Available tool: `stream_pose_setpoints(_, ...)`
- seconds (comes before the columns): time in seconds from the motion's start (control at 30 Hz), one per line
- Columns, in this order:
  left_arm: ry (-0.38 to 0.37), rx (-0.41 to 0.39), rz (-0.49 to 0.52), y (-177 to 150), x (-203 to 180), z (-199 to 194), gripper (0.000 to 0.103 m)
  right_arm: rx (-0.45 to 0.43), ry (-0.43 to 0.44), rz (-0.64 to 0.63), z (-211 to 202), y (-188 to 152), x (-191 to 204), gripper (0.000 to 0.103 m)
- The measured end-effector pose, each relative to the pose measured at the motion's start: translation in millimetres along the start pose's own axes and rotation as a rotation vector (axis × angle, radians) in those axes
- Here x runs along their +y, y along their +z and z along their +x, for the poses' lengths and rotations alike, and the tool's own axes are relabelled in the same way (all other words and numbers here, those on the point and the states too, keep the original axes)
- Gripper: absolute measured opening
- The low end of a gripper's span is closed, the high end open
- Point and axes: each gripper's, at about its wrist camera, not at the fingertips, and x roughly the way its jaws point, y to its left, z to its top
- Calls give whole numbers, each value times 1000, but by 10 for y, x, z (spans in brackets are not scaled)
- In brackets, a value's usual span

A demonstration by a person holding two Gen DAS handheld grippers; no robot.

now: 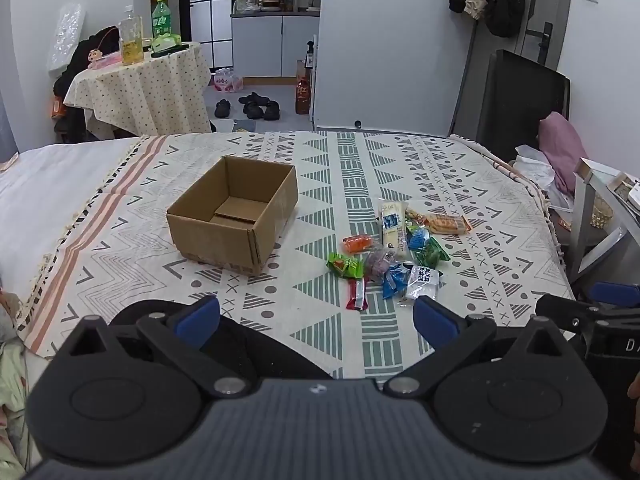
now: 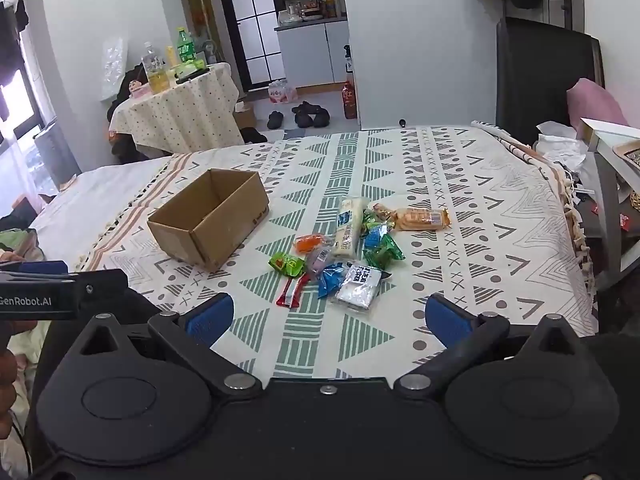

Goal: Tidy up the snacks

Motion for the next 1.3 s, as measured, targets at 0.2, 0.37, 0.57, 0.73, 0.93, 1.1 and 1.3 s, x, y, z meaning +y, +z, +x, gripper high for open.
stream_pose_setpoints(0.2,-4,1,-3,16,-4,-33,102,7,8,-1,6,4,-20,103)
stream_pose_setpoints(0.37,-3,-4,4,20,-29,-50,103,6,19,-9,-19,1,-25,103)
stream_pose_setpoints(0.57,-4,-4,5,28,-26,-46,103,11,11,-4,-12,18,0,103)
stream_pose_setpoints(0.73,6,-14,5,41,-12,-64,103,9,2,-4,-18,35,2,103)
stream_pose_setpoints(0.93,8,-15,3,48,1,-64,103,9,2,-3,-19,56,-18,103)
stream_pose_setpoints(1.1,9,-14,2,39,4,-64,103,10,2,-2,-18,65,-22,103)
stream_pose_setpoints(1.3,11,-14,2,43,-6,-50,103,9,2,-4,-22,58,-16,103)
